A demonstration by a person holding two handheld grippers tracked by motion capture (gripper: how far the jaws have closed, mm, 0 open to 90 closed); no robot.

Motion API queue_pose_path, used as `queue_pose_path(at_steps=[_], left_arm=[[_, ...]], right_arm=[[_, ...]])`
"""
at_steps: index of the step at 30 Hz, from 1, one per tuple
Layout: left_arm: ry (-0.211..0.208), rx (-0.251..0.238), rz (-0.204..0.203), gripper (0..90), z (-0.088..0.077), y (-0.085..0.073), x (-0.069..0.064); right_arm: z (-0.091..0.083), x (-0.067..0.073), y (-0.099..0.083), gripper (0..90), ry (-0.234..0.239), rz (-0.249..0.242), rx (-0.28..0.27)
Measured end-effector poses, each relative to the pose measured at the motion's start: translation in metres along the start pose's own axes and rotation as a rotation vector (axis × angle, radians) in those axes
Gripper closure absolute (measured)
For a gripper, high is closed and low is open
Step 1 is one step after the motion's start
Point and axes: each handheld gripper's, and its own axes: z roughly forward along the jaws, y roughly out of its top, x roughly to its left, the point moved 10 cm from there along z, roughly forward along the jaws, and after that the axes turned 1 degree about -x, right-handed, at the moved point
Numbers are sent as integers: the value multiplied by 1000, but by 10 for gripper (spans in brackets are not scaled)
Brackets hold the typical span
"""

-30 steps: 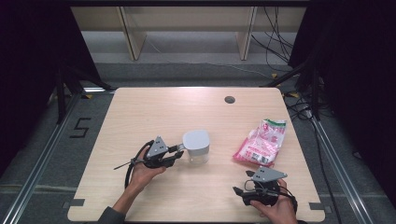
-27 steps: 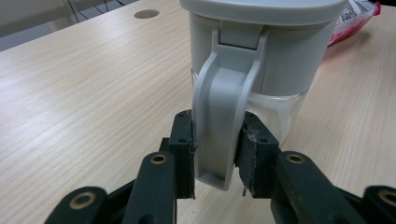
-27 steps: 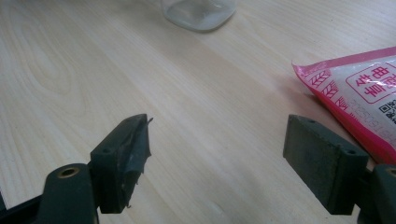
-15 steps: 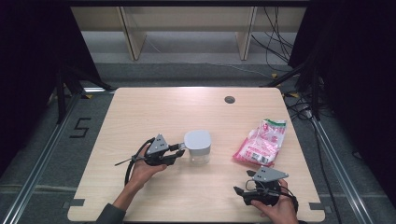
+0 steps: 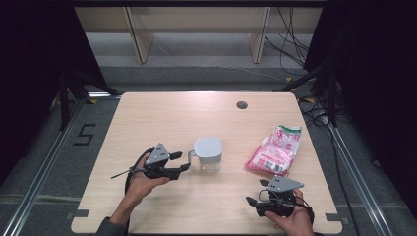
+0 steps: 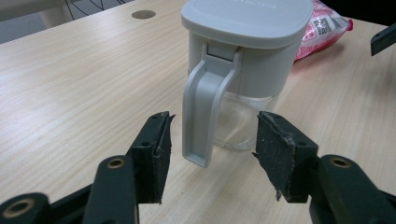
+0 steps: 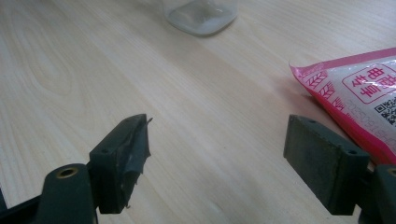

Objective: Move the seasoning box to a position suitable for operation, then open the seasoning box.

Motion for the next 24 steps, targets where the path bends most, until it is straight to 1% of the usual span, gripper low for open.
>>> queue_pose_path(at_steps=[1, 2, 3, 4, 6, 8, 9, 11, 13, 14, 15, 16, 17, 18, 19, 20, 21, 22, 23, 24], left_arm=[[-5, -4, -4, 445, -3, 3, -2], [-5, -4, -4, 445, -3, 3, -2], [-3, -13, 5, 445, -7, 8, -4], [-3, -13, 5, 445, -7, 8, -4], [-2, -23, -9, 448, -10, 12, -6], [-3, -35, -2, 458, -13, 17, -8], [1, -51, 6, 488, -17, 23, -8], [-4, -73, -15, 520, -19, 27, -9], [8, -82, -2, 598, -21, 30, -8], [18, -86, 8, 642, -22, 32, -7], [15, -100, 15, 691, -21, 34, -7], [24, -101, 23, 724, -22, 36, -7], [24, -101, 23, 757, -22, 36, -7], [34, -111, 30, 781, -21, 39, -8], [34, -111, 30, 796, -21, 39, -8], [56, -113, 50, 796, -20, 42, -6], [68, -110, 46, 828, -20, 43, -7], [54, -115, 61, 839, -19, 47, -10], [54, -115, 61, 849, -19, 47, -10], [54, -123, 57, 849, -18, 49, -11]], right_arm=[[0, 0, 0, 232, 0, -1, 0], [0, 0, 0, 232, 0, -1, 0], [0, 0, 0, 232, 0, -1, 1], [0, 0, 0, 231, 2, 2, 2], [0, 0, 0, 229, 0, 0, 0], [0, 1, 0, 229, 1, 0, 0], [0, 1, 0, 226, 3, 2, 3], [1, 2, 0, 220, 14, 14, 6], [0, 1, 0, 211, 8, 23, 4], [0, 1, 0, 208, 8, 22, -3], [1, 1, 1, 205, 10, 24, -5], [1, 1, 1, 200, 7, 21, -6], [1, 3, 1, 194, 9, 36, -4], [1, 2, 3, 193, 13, 20, -5], [1, 2, 3, 193, 13, 20, -5], [1, 3, 4, 193, 14, 18, -15], [1, 4, 5, 193, 13, 16, -21], [1, 4, 4, 193, 11, 14, -18], [1, 5, 4, 193, 21, 26, -12], [1, 5, 4, 193, 21, 26, -12]])
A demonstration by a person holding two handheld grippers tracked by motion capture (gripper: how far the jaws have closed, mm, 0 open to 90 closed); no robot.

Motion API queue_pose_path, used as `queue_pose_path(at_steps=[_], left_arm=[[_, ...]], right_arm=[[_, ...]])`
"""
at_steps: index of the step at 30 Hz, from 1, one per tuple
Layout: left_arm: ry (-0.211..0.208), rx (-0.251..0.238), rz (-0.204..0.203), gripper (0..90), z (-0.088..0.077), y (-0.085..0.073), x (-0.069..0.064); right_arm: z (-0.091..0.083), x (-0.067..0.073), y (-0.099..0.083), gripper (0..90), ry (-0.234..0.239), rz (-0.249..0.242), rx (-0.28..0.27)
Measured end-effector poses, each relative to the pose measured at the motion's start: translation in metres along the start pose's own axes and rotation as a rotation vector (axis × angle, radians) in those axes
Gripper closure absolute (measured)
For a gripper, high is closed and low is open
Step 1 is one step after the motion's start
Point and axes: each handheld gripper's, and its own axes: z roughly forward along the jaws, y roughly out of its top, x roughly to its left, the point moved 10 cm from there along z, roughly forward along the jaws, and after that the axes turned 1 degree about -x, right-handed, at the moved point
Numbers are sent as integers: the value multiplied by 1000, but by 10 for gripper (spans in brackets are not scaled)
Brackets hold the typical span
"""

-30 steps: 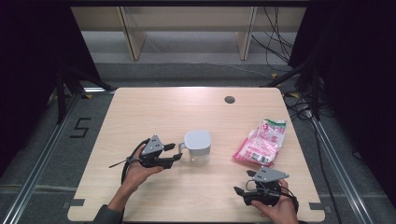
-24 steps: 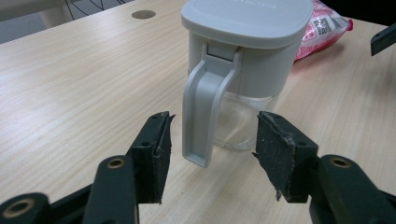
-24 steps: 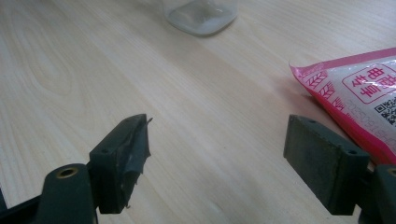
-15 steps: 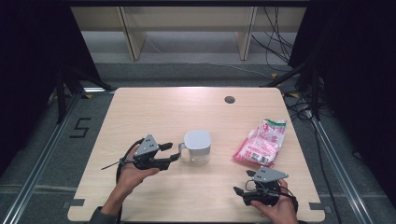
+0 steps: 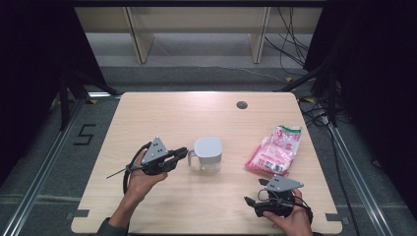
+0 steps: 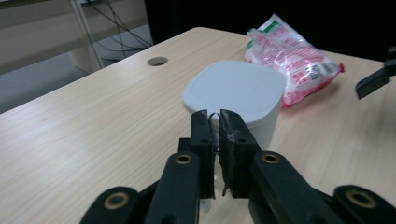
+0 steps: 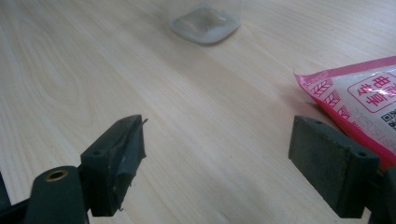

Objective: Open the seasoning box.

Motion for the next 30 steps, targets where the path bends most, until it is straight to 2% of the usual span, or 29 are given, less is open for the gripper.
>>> queue_pose_path(at_steps=[1, 2, 5, 8, 10, 11, 13, 14, 18, 20, 21, 22, 24, 25, 26, 30], left_arm=[[9, 0, -10, 859, 1, 1, -1], [10, 3, 6, 866, 2, 2, 0], [-6, 0, 7, 875, 8, 4, -1], [-12, 1, -35, 880, 17, 3, -1], [-16, -2, -28, 879, 19, 4, 0], [-27, -14, -49, 878, 23, 5, 0], [-26, -10, -49, 878, 24, 6, -1], [-16, -10, -31, 879, 27, 7, 0], [-25, -10, -42, 874, 31, 8, -1], [-23, -3, -34, 874, 33, 7, -1], [-6, 5, -14, 874, 35, 4, 1], [-6, 5, -14, 874, 35, 4, 1], [-5, -5, -41, 875, 36, 4, 3], [0, -3, -36, 876, 35, 3, 4], [4, -4, -26, 876, 35, 3, 4], [8, -10, -31, 876, 34, 3, 4]], right_arm=[[-1, -1, 0, 194, -8, -4, -3], [-1, 0, 0, 194, -10, 8, -2], [0, -1, 1, 194, -10, -6, -5], [0, 0, 2, 194, -8, -7, -8], [0, -2, 2, 194, -17, -16, -14], [0, -2, 2, 194, -18, -16, -14], [1, -2, 3, 194, -19, -13, -15], [1, -1, 3, 195, -12, -10, -13], [1, 2, 2, 196, -10, 11, -5], [1, 1, 2, 196, -11, 2, -9], [1, -1, 3, 192, -16, -26, -10], [1, -1, 3, 187, -14, -29, -7], [1, -2, 3, 182, -17, -33, -9], [1, -3, 5, 178, -28, -40, -19], [1, -1, 6, 181, -24, -28, -30], [3, -2, 7, 190, -32, -50, -27]])
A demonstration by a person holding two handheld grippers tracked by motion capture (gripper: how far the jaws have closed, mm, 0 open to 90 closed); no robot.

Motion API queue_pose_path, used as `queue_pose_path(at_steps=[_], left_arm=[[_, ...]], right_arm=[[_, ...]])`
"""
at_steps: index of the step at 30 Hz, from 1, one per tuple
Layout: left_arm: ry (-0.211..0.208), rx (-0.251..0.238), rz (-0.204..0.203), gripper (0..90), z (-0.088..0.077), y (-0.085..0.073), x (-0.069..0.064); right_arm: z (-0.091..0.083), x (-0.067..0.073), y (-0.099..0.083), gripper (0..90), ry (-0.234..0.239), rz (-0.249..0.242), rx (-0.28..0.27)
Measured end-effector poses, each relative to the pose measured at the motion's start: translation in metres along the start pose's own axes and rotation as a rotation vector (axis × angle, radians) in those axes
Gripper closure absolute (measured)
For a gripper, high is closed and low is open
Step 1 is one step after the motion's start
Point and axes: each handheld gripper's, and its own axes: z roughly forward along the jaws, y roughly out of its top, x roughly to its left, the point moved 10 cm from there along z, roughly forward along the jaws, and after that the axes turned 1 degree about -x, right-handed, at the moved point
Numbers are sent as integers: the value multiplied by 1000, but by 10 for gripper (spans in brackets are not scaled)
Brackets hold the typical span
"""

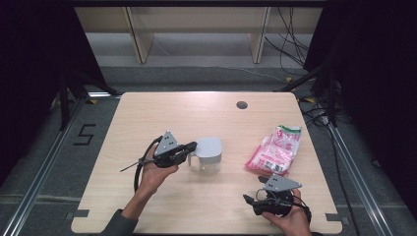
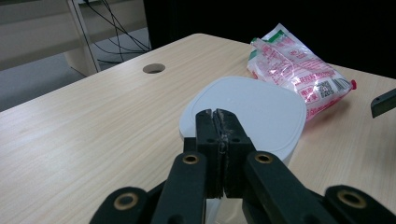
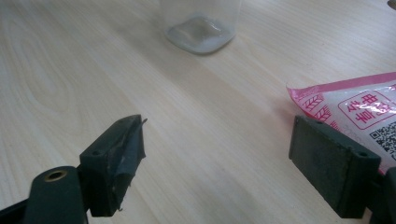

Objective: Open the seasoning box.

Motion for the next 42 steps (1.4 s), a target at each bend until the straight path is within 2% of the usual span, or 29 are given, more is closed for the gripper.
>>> queue_pose_path(at_steps=[3, 4, 5, 6, 7, 9, 10, 12, 13, 15, 16, 17, 19, 20, 22, 23, 24, 26, 27, 29, 32, 34, 38, 40, 41, 42], left_arm=[[-4, 1, 1, 876, 0, 0, 0], [-8, -1, -12, 874, 0, 0, 0], [-4, 0, -11, 873, -1, -1, 0], [-8, -6, -12, 874, 0, 0, -1], [-8, -6, -12, 874, 0, 0, -1], [-9, 3, 1, 874, -1, -1, 0], [-7, 5, 6, 873, -2, -1, 1], [-1, -2, -3, 872, -2, -1, 1], [0, -1, -2, 872, -2, -1, 0], [0, -1, -5, 872, -2, -1, 0], [0, -2, 0, 872, -2, -1, 1], [0, -2, 0, 872, -2, -1, 1], [0, -1, -3, 873, -2, -1, 0], [-2, -1, -2, 873, -2, -1, 1], [-9, -3, -8, 873, -2, -2, 1], [-8, -3, -8, 873, -2, -2, 1], [-8, -3, -8, 873, -2, -2, 1], [-6, -2, -2, 873, -2, -2, 1], [-7, -4, -3, 873, -2, -2, 1], [-5, -5, 4, 875, -3, -2, 1], [-7, -3, 0, 876, -3, -2, 1], [-3, -3, 6, 876, -3, -2, 3], [0, 1, 11, 876, -3, -3, 3], [-4, 0, -1, 875, -3, -3, 3], [-4, 2, 2, 875, -3, -3, 3], [-3, 3, 12, 875, -3, -3, 4]], right_arm=[[0, -1, 1, 209, -11, 1, -3], [-1, -2, 3, 264, -13, -7, -10], [-3, -3, 10, 358, -18, -18, -52], [-4, -4, 14, 369, -26, -20, -75], [-4, -4, 14, 369, -26, -20, -75], [-4, -9, 20, 429, -32, -30, -108], [-2, -12, 21, 467, -37, -20, -106], [-1, -15, 23, 500, -43, -34, -111], [2, -17, 29, 550, -44, -47, -124], [4, -20, 33, 575, -50, -59, -139], [7, -24, 40, 614, -51, -55, -161], [9, -25, 42, 641, -47, -32, -160], [12, -27, 44, 669, -43, -38, -166], [14, -32, 50, 738, -62, -55, -182], [14, -31, 52, 757, -57, -43, -180], [16, -32, 58, 799, -50, -59, -205], [18, -30, 60, 820, -39, -55, -203], [19, -30, 62, 821, -44, -67, -194], [24, -27, 66, 839, -20, -49, -191], [28, -24, 72, 875, 0, -44, -205], [32, -24, 76, 897, -11, -54, -206], [35, -24, 79, 900, -3, -49, -201], [45, -26, 91, 900, 12, -43, -226], [47, -24, 92, 900, 16, -37, -220], [48, -25, 94, 900, 10, -56, -222], [49, -23, 96, 900, 15, -44, -221]])
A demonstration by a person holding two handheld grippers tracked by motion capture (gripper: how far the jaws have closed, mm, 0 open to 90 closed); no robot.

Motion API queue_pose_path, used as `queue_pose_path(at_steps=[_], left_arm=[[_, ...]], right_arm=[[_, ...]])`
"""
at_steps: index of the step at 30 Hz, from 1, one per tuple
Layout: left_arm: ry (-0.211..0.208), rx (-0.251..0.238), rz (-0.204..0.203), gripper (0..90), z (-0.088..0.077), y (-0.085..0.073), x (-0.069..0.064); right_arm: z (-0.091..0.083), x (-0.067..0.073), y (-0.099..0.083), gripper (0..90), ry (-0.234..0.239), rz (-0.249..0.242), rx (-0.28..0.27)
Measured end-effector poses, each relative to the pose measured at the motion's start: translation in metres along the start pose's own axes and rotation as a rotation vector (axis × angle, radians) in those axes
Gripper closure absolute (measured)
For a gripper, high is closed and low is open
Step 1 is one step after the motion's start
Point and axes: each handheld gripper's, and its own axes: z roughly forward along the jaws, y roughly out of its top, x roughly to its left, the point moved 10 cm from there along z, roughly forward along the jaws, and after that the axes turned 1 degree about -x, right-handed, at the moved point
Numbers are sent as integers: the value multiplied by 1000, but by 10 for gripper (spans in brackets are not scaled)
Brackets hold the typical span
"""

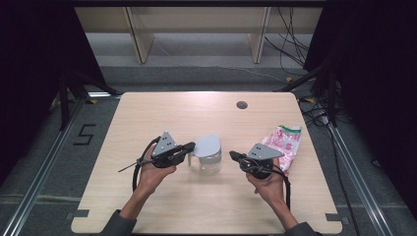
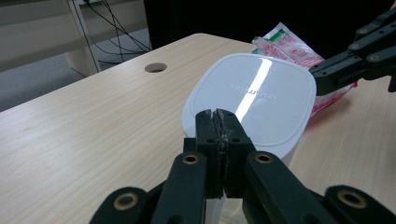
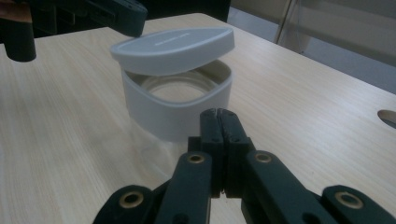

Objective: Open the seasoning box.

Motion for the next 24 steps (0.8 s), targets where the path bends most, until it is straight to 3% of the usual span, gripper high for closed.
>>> queue_pose_path(at_steps=[7, 9, 12, 16, 17, 18, 24], left_arm=[[3, 2, 7, 876, 0, 0, 0], [2, 2, 6, 876, 0, 0, 0], [1, 3, 7, 877, 0, 0, 0], [2, 4, 5, 878, 0, 0, 0], [1, 2, 9, 878, 0, 0, 0], [0, 2, 8, 878, 0, 0, 0], [9, 2, -7, 868, 0, -1, 1]], right_arm=[[9, 2, 6, 900, 4, -5, 0], [10, 3, 5, 900, 29, 1, 16], [11, 4, 8, 900, 18, -3, 11], [15, 4, 12, 900, 15, -35, 5], [17, 7, 13, 900, 36, -43, 18], [18, 8, 14, 900, 30, -31, 20], [20, 11, 18, 900, 58, -63, 10]])
